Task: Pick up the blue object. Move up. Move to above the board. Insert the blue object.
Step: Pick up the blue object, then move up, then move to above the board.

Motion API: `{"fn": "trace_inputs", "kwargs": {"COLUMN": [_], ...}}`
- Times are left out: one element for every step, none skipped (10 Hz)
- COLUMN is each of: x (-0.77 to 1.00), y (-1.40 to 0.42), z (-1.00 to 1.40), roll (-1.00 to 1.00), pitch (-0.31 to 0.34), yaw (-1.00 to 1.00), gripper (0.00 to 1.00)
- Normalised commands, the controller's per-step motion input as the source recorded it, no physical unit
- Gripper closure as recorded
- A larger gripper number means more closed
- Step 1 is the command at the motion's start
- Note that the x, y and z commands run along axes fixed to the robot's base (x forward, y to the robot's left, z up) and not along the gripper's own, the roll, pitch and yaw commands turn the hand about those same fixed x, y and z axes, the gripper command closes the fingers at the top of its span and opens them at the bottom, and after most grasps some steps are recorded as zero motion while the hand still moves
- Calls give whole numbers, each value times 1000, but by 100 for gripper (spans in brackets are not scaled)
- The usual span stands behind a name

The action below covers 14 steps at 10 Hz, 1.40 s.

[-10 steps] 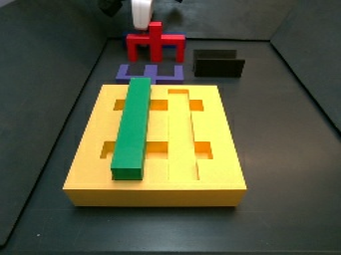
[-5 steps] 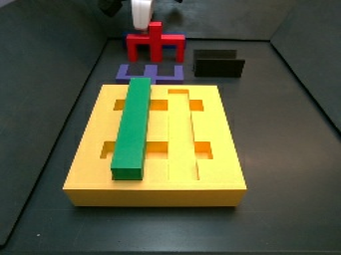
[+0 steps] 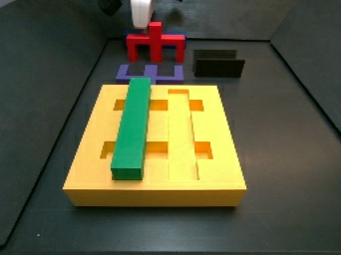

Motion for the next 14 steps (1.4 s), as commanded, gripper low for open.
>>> {"fn": "trace_inputs", "kwargs": {"x": [0,0,0,0,0,0,0,0,0,0,-2,-37,12,0], "y": [0,0,0,0,0,0,0,0,0,0,31,25,-2,0], "z": [0,0,0,0,0,0,0,0,0,833,803,603,260,1400], "roll": [0,0,0,0,0,0,0,0,0,0,8,34,68,0], "pitch": [0,0,0,0,0,0,0,0,0,0,13,70,93,0], "yaw": [0,0,0,0,0,0,0,0,0,0,-53,-56,-18,0], "gripper": [100,100,100,100,100,100,100,100,100,100,100,100,100,100]}}
